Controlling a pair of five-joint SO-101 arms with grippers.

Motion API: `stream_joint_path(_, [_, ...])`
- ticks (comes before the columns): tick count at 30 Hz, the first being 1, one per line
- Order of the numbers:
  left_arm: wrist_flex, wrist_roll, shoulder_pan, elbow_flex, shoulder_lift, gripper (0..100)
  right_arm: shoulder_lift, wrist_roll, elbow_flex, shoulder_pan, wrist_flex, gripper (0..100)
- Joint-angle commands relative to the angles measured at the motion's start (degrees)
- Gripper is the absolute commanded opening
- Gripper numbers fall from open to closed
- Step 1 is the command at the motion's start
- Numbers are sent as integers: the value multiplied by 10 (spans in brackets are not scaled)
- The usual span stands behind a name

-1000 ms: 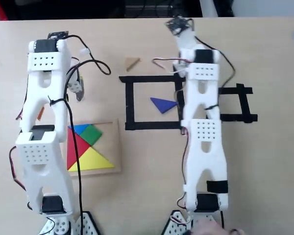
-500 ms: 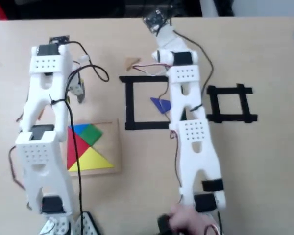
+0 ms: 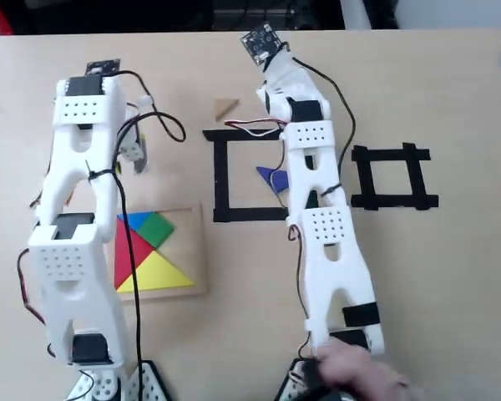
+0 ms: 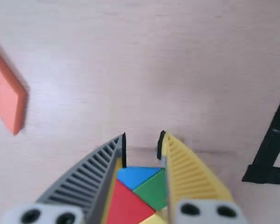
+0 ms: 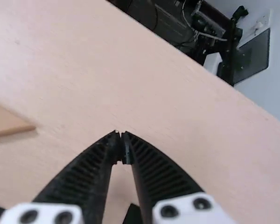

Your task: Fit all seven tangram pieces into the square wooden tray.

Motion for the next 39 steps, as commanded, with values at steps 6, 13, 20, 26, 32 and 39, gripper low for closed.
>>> stream_joint_path(6, [-272, -5, 56, -7, -11, 152, -224, -13, -25, 81, 265, 11])
stream_joint_path(13, [-544, -40, 95, -50, 91, 149, -342, -116, -25, 155, 443, 11])
stream_joint_path(20, [-564, -107, 82, -210, 224, 148, -312, -122, -25, 189, 491, 11])
stream_joint_path(26, [-564, -131, 92, -413, 355, 37, -282, -123, -25, 178, 492, 11])
stream_joint_path(32, [-558, -91, 92, -578, 495, 31, -260, -167, -25, 164, 491, 11])
stream_joint_path(39, [-460, -97, 93, -650, 540, 30, -238, -166, -25, 151, 463, 11])
